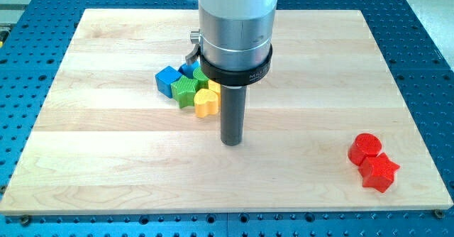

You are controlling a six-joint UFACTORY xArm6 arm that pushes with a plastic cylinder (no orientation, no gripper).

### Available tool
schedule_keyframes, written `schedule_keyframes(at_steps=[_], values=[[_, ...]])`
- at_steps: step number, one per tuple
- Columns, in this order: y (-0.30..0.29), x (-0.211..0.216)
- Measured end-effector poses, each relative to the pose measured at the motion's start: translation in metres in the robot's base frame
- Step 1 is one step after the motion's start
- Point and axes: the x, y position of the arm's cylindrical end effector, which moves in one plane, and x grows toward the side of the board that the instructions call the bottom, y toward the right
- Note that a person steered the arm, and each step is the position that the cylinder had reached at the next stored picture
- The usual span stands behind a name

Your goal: Push the blue triangle to the top left side of the board

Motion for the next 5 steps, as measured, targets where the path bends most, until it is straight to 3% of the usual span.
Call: schedule_keyframes(at_steps=[3, 5], values=[[0.000, 0.000], [0.016, -0.070]])
